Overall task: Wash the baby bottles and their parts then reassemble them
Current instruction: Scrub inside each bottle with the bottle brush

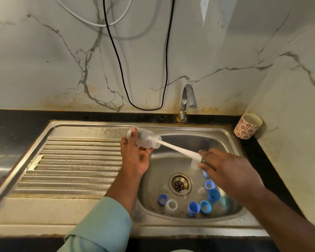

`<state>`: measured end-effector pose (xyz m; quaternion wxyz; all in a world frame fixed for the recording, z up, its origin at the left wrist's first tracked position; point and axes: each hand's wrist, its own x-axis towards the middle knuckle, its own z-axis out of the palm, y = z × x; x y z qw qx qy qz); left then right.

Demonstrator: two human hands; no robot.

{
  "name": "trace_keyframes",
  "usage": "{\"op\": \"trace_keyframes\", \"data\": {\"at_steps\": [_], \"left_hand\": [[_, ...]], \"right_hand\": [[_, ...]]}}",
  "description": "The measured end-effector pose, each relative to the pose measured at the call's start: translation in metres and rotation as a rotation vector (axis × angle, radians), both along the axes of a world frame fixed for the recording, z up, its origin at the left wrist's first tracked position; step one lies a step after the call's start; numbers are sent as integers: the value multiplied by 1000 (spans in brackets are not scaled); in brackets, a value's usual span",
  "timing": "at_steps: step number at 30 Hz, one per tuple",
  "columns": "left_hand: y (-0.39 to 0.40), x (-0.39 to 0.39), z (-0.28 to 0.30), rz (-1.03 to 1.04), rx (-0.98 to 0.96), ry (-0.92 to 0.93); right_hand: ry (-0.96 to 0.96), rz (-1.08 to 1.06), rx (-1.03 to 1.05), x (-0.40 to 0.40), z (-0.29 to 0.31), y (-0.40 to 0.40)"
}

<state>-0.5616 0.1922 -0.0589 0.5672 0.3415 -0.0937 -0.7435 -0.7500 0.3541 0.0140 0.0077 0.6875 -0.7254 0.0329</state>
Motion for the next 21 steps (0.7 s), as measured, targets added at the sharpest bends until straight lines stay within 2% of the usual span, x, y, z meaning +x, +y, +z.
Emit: {"op": "trace_keyframes", "data": {"at_steps": [3,5,6,7,8,9,10,11,12,15,16,18,21], "left_hand": [[1,5,2,19,22,-45],[4,5,4,12,12,-80],[4,5,3,21,-7,-102],[3,6,4,34,-37,-104],[1,8,4,41,-67,-64],[-1,11,6,38,-89,-4],[-3,14,5,12,-102,44],[-5,16,6,-26,-120,68],[-5,15,8,-48,-137,57],[-4,10,12,-40,-108,12],[-6,8,12,-26,-77,27],[-11,7,10,17,-6,44],[-15,5,8,50,37,19]], "right_hand": [[55,22,-84,-7,-8,7],[-26,-72,-55,-10,-3,7],[-200,-108,52,-11,2,9],[-468,-140,220,-13,7,12],[-759,-174,376,-13,16,15],[-968,-196,472,-14,27,16],[-1062,-196,486,-16,33,15],[-1070,-191,447,-18,33,12],[-947,-174,365,-20,28,6],[-90,-71,87,-20,8,-15],[57,-87,-26,-20,3,-19],[118,-175,-184,-21,1,-21],[48,-133,-202,-28,-11,-22]]}}
